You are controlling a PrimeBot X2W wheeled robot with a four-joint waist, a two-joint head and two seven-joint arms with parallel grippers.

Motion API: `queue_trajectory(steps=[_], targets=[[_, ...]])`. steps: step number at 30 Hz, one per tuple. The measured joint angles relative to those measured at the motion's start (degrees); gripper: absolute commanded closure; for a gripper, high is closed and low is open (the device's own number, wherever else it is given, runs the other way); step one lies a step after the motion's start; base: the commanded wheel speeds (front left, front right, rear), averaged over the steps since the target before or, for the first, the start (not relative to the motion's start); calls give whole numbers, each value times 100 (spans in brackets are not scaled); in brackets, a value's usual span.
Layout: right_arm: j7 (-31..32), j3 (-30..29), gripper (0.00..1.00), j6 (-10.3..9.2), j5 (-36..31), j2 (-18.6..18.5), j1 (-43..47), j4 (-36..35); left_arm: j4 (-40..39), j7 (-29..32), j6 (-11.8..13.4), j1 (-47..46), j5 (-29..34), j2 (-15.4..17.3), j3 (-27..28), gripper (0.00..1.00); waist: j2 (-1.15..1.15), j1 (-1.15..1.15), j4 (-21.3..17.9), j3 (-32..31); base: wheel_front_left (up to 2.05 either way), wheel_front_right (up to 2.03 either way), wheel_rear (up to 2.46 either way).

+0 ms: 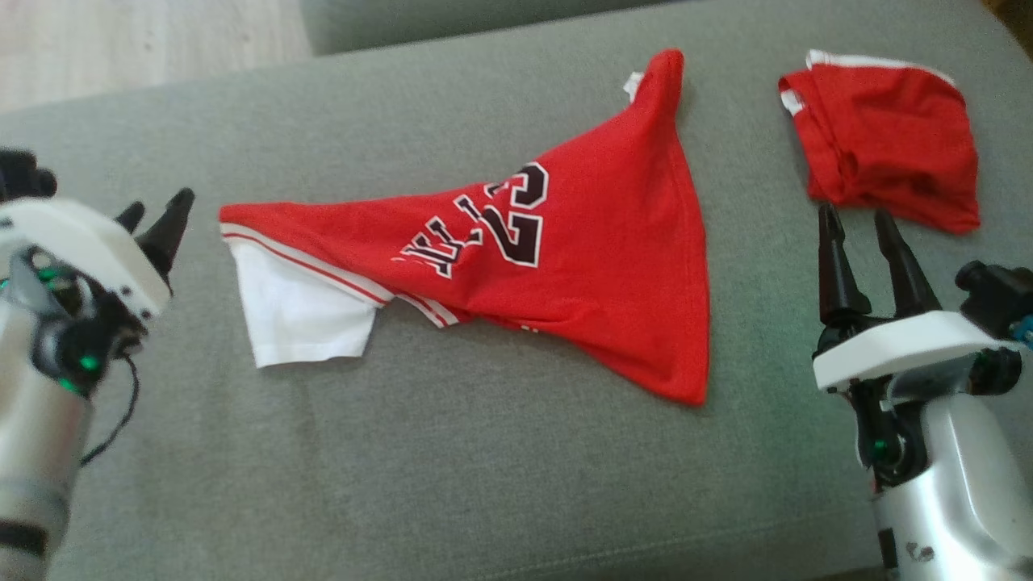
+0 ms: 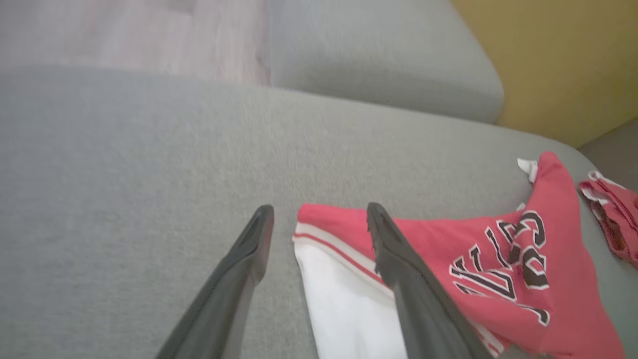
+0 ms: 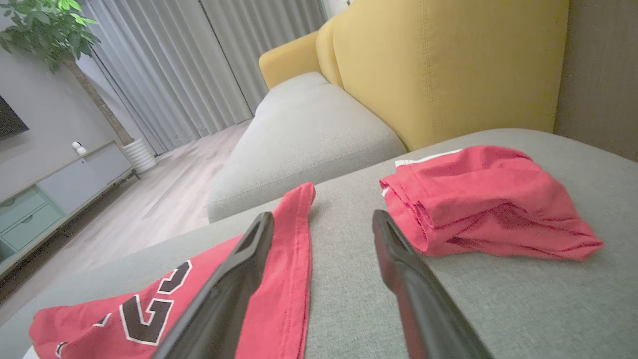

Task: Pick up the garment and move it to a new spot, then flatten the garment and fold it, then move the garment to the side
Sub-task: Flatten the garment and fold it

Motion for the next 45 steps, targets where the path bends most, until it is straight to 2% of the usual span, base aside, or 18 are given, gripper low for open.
queue_trajectory(steps=[1, 6, 7, 8, 9, 10, 14, 17, 22, 23, 28, 38, 43, 45], targets=[[-105, 44, 0, 0, -5, -3, 30, -19, -300, -767, 172, 277, 283, 4, -3, 0, 0, 0, 56, -112, 0, 0, 0], [-468, 203, 0, 0, -180, -130, 265, -68, -1285, -2448, 806, 1160, 820, -67, 26, 0, 0, 0, 180, -363, 0, 0, 0], [-468, 203, 0, 0, -180, -130, 265, -68, -1285, -2448, 806, 1160, 820, -67, 26, 0, 0, 0, 180, -363, 0, 0, 0], [-547, 211, 0, 0, -229, -159, 309, -71, -1493, -2670, 943, 1362, 936, -76, 29, 0, 0, 0, 202, -413, 0, 0, 0], [-661, 244, 0, 0, -343, -190, 376, -75, -1889, -2867, 1248, 1780, 1125, -99, 115, 0, 0, 0, 246, -508, 0, 0, 0], [-661, 244, 0, 0, -343, -190, 376, -75, -1889, -2867, 1248, 1780, 1125, -99, 115, 0, 0, 0, 246, -508, 0, 0, 0], [-817, 479, 0, 0, -421, -312, 501, -98, -2724, -2958, 1788, 2638, 1519, -163, 443, 0, 0, 0, 327, -681, 0, 0, 0], [-861, 583, 0, 0, -422, -347, 590, -102, -3381, -2959, 1959, 3232, 1852, -357, 777, 0, 0, 0, 387, -783, 0, 0, 0], [-954, 616, 0, 0, -457, -366, 731, -65, -3925, -2959, 1993, 3921, 2341, -812, 1116, 0, 0, 0, 492, -866, 0, 0, 0], [-977, 659, 0, 0, -457, -366, 773, -62, -3999, -2959, 1962, 4052, 2495, -977, 1192, 0, 0, 0, 518, -876, 0, 0, 0], [-1002, 739, 0, 0, -487, -366, 819, -21, -3998, -2959, 1783, 4177, 2776, -1250, 1354, 0, 0, 0, 540, -880, 0, 0, 0], [-988, 750, 0, 0, -501, -367, 816, -25, -3838, -2959, 1512, 4176, 3014, -1458, 1651, 0, 0, 0, 503, -866, 0, 0, 0], [-687, 737, 0, 0, -495, -389, 814, 16, -3711, -2944, 1350, 4165, 2996, -1521, 1637, 0, 0, 0, 477, -818, 0, 0, 0], [-312, 750, 0, 0, -471, -478, 812, 111, -3626, -2700, 1252, 4129, 2906, -1508, 1617, 0, 0, 0, 473, -795, 0, 0, 0]])
